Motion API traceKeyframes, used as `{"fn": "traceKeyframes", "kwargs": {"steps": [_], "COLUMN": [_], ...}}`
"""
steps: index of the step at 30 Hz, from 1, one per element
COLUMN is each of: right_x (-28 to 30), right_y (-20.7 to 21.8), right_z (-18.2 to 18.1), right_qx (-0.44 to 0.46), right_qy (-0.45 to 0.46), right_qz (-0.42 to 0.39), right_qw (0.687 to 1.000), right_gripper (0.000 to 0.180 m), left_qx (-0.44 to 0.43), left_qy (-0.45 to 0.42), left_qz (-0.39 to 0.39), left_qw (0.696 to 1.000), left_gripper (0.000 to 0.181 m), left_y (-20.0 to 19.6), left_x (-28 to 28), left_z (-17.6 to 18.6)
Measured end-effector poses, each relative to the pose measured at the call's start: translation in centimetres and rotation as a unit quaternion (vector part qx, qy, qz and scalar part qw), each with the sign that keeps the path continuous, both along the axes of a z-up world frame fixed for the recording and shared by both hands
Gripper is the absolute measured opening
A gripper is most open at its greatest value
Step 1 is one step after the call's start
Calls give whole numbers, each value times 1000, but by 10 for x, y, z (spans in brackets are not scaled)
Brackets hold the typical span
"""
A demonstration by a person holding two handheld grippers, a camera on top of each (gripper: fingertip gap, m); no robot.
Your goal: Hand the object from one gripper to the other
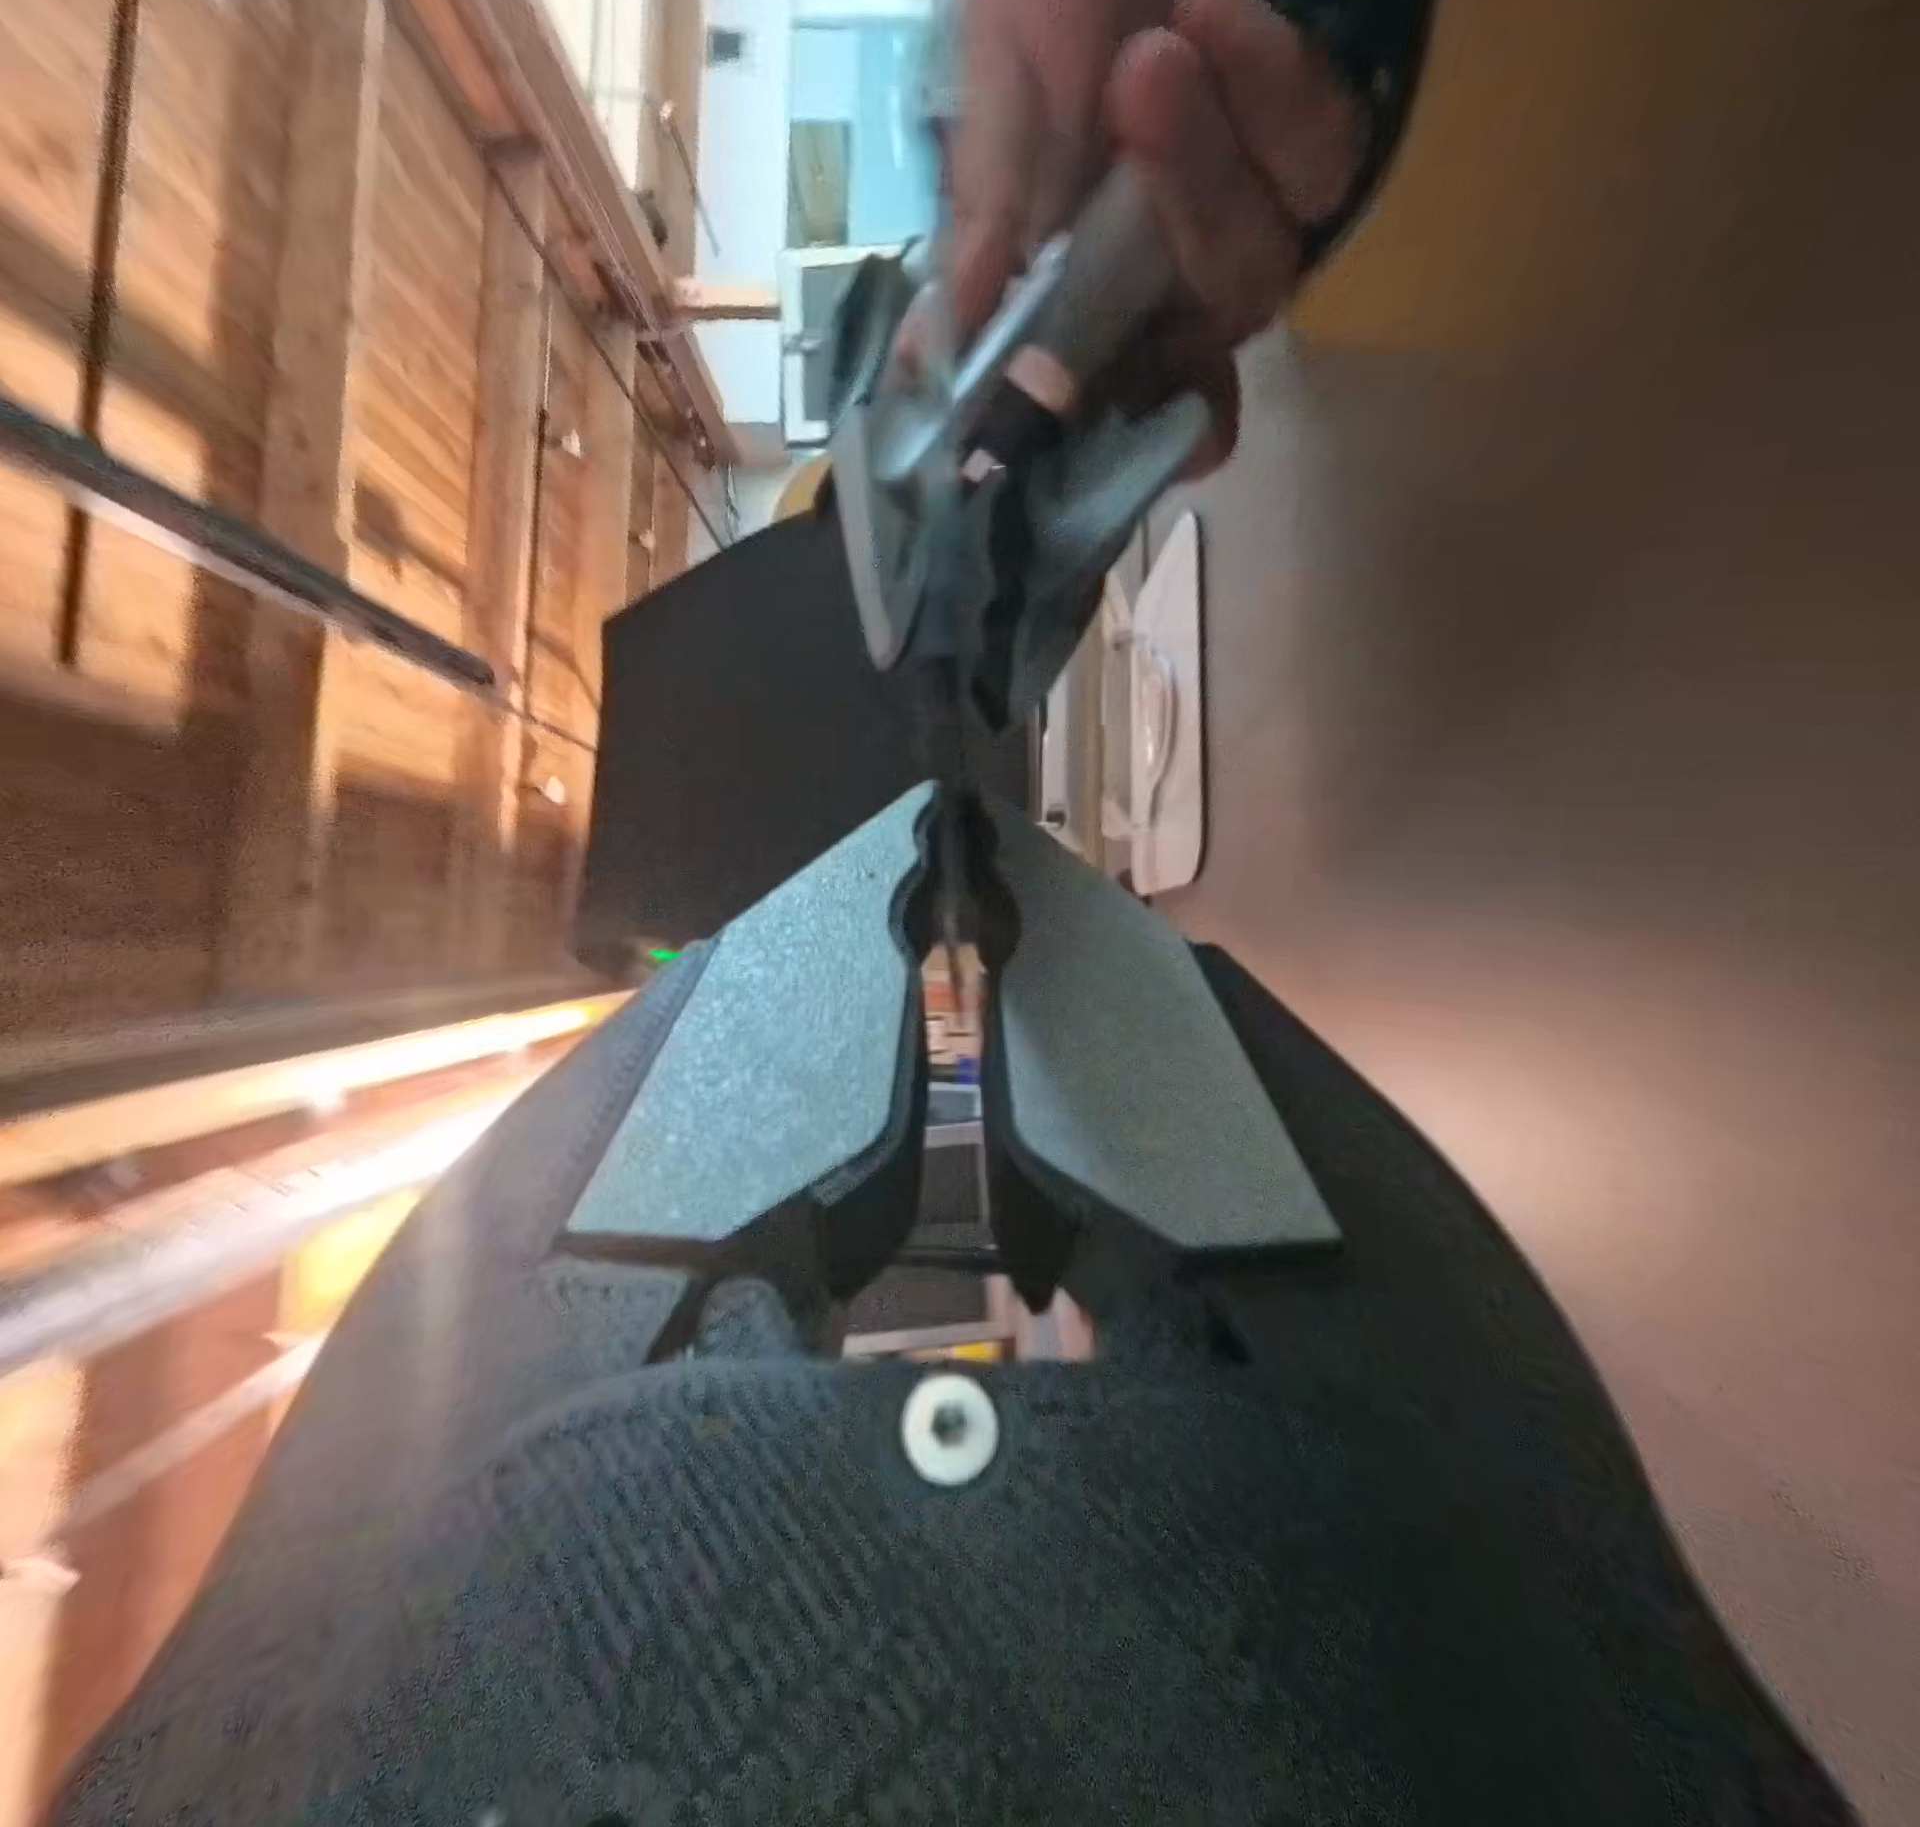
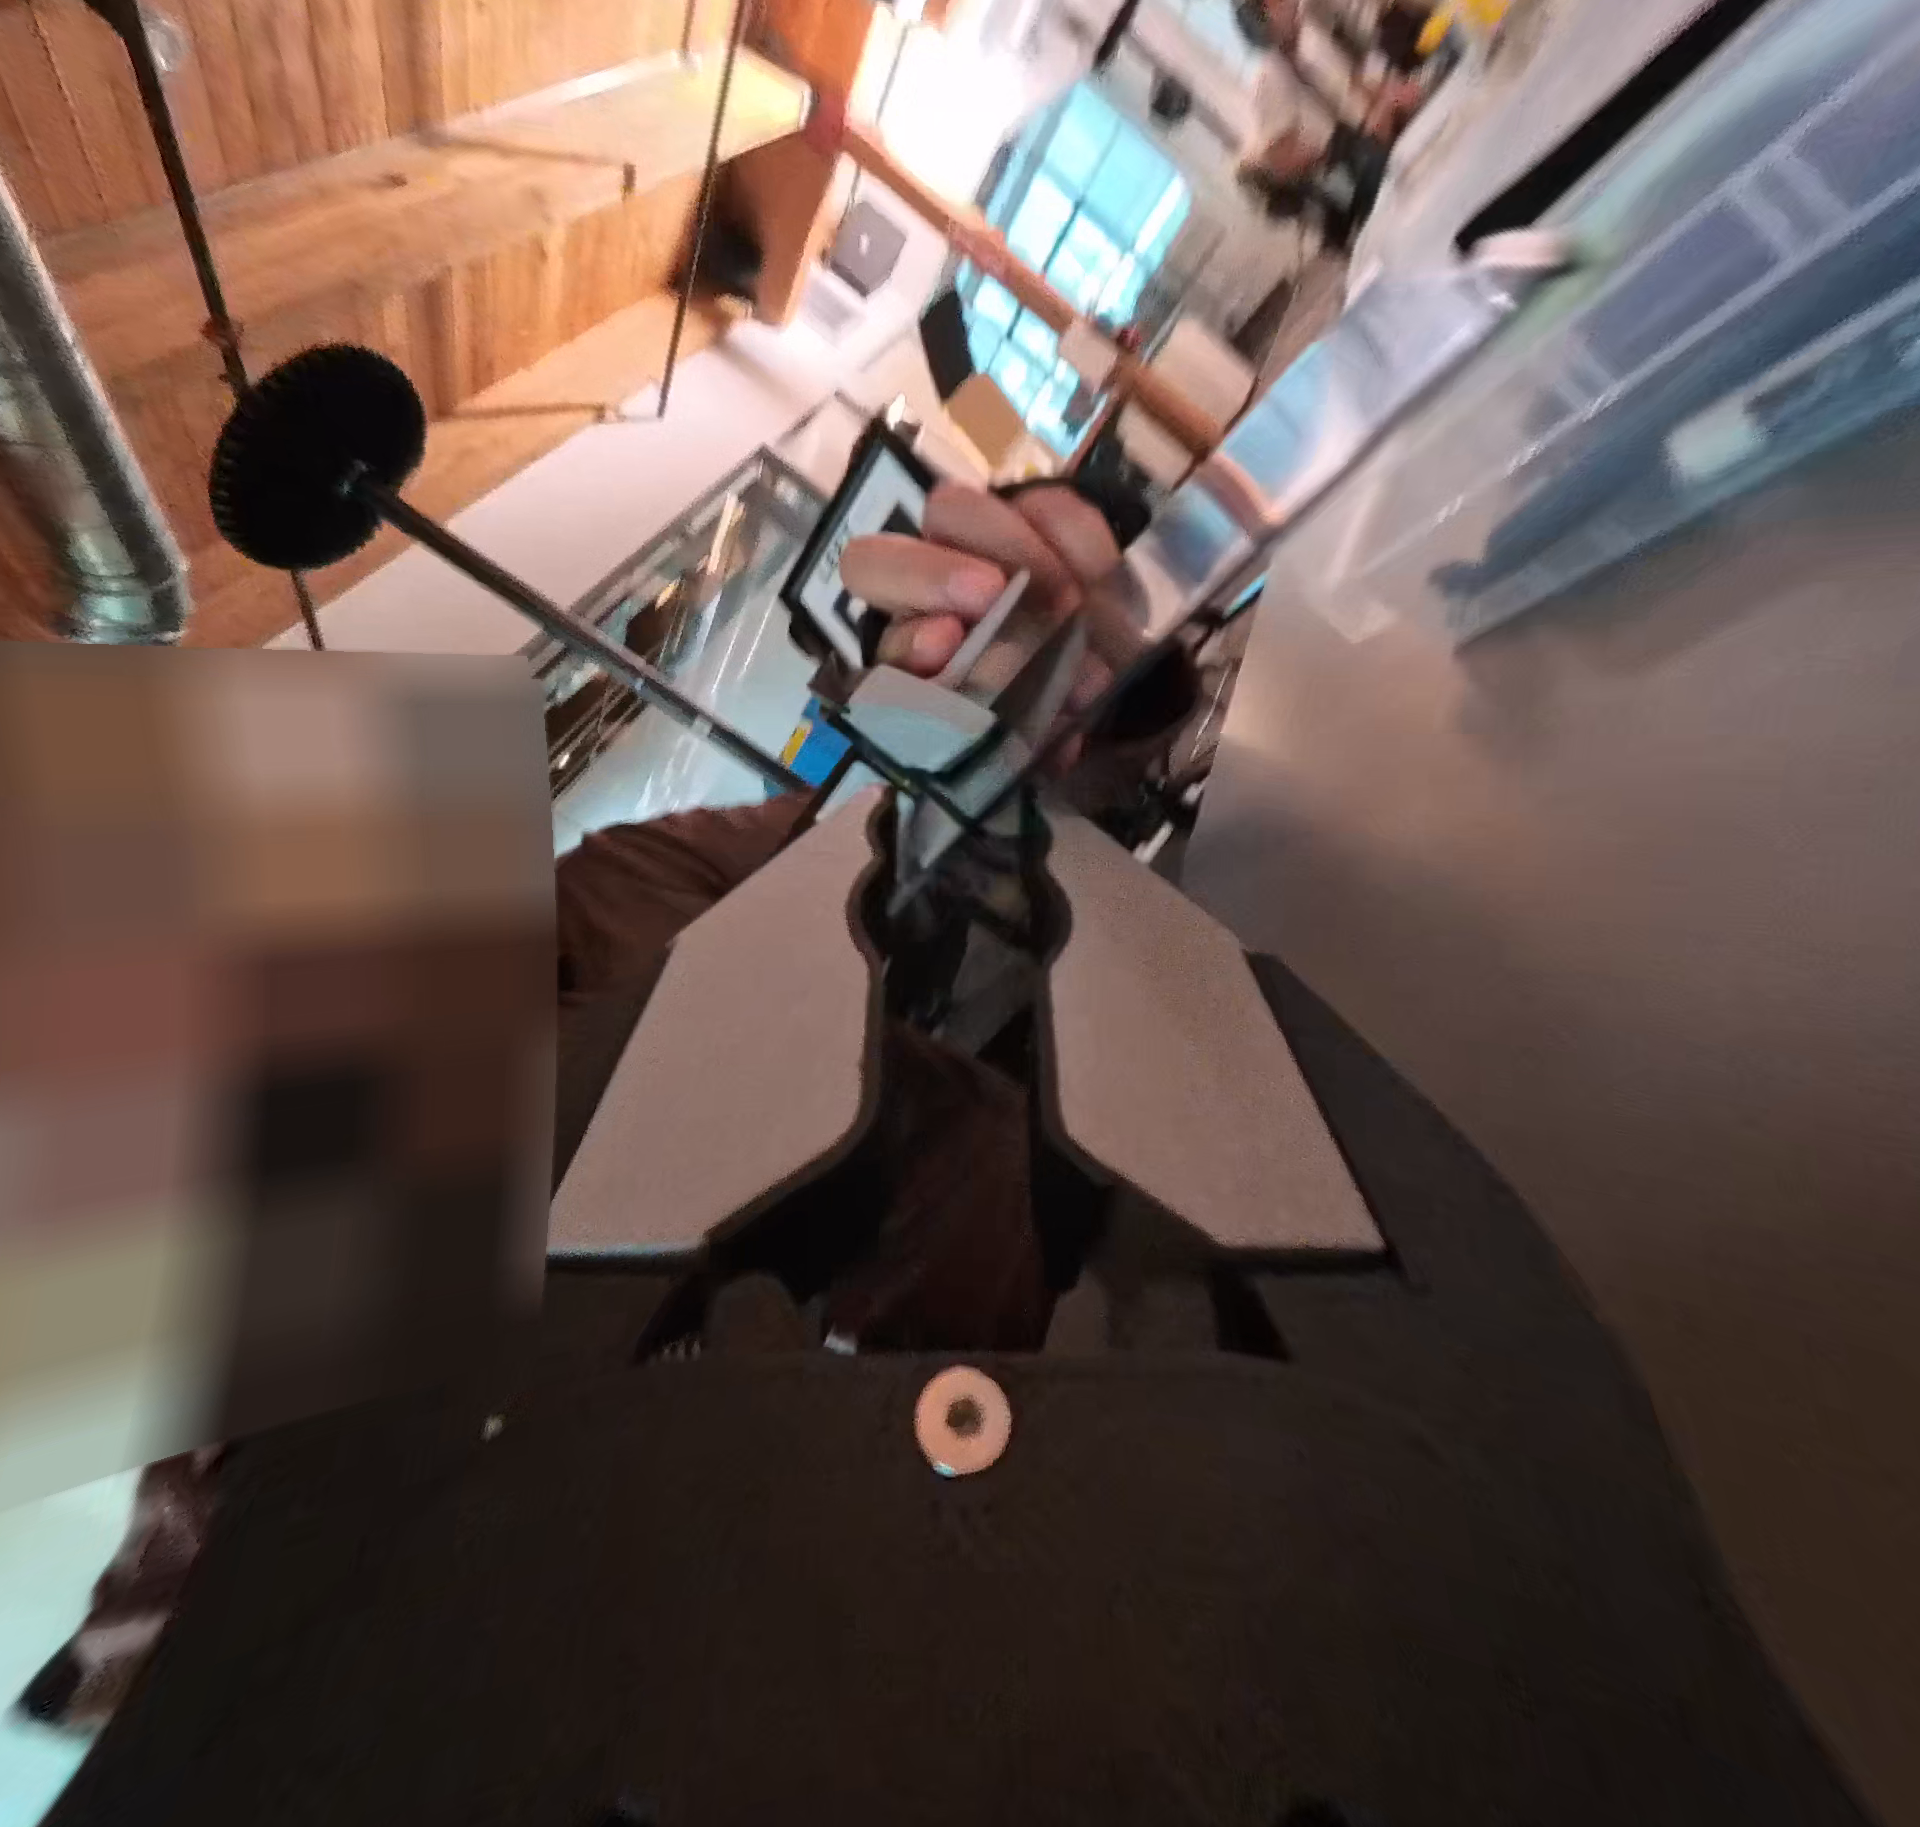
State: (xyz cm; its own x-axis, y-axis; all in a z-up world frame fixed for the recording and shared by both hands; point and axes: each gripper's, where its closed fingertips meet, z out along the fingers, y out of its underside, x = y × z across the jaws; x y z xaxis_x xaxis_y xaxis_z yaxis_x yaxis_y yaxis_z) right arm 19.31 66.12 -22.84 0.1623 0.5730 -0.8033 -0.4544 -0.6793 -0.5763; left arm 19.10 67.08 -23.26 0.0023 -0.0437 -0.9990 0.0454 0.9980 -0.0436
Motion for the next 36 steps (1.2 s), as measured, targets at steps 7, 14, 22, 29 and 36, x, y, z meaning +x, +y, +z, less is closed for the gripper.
{"fn": "traceKeyframes", "kwargs": {"steps": [7,14,22,29,36], "right_x": [72,34,58,123,130], "right_y": [12,-5,-1,0,-3], "right_z": [32,47,41,45,51], "right_qx": [136,277,258,206,210], "right_qy": [-122,-287,-347,-395,-496], "right_qz": [-241,-228,-285,-452,-517], "right_qw": [953,888,855,773,665], "right_gripper": [66,68,0,0,0], "left_qx": [-341,-580,-698,-707,-689], "left_qy": [2,140,158,119,79], "left_qz": [-28,-176,-189,-168,-113], "left_qw": [940,783,672,676,712], "left_gripper": [0,0,33,38,14], "left_y": [23,-7,12,31,48], "left_x": [2,12,58,98,95], "left_z": [46,57,47,0,-10]}}
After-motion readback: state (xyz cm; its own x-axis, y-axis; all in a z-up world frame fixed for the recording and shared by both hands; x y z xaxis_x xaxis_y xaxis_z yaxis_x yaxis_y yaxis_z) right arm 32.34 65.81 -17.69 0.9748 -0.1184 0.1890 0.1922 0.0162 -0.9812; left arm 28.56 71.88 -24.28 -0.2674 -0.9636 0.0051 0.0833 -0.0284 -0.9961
